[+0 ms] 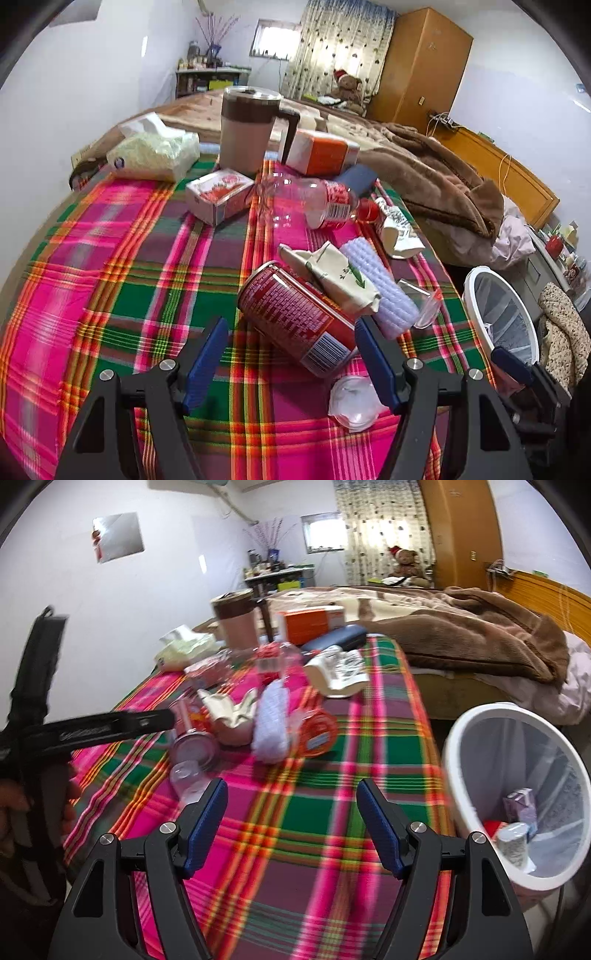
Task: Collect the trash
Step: 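Move both tools back to the table toward the red can and clear cup, then grasp the red can with the left tool while the right tool grasps the clear plastic cup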
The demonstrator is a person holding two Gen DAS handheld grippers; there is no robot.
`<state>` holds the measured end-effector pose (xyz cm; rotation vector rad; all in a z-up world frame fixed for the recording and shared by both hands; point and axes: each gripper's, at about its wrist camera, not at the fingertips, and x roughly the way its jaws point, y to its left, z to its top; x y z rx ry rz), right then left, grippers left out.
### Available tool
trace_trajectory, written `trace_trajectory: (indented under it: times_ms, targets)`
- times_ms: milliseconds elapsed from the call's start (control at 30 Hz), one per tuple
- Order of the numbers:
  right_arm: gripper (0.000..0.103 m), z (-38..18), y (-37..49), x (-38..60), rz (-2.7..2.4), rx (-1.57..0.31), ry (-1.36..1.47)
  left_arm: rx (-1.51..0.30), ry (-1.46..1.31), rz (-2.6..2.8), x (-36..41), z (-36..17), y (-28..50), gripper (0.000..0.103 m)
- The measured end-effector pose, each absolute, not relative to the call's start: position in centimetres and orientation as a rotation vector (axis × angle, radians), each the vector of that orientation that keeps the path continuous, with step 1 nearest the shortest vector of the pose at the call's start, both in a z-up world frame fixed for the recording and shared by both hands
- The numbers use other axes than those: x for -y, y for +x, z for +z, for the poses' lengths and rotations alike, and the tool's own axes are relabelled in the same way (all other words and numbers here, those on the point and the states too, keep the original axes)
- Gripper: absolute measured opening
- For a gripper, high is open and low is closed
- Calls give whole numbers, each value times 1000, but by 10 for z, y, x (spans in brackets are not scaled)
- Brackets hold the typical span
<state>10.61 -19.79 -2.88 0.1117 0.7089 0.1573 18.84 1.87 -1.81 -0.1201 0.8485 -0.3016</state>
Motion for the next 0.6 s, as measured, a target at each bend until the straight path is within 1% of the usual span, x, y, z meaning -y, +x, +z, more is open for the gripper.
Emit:
trace_trajectory:
  times_ms: [300,433,600]
  targets:
    - [74,-42,115,161,233,-764,48,-912,-140,-355,-16,-29,219,71]
    - [74,-46,116,150,249,-780,29,-952,-109,-362,-10,-35,231,73]
    - [74,-48,120,144,258,-801,18,-995,-77,-362,-10,-46,240,74]
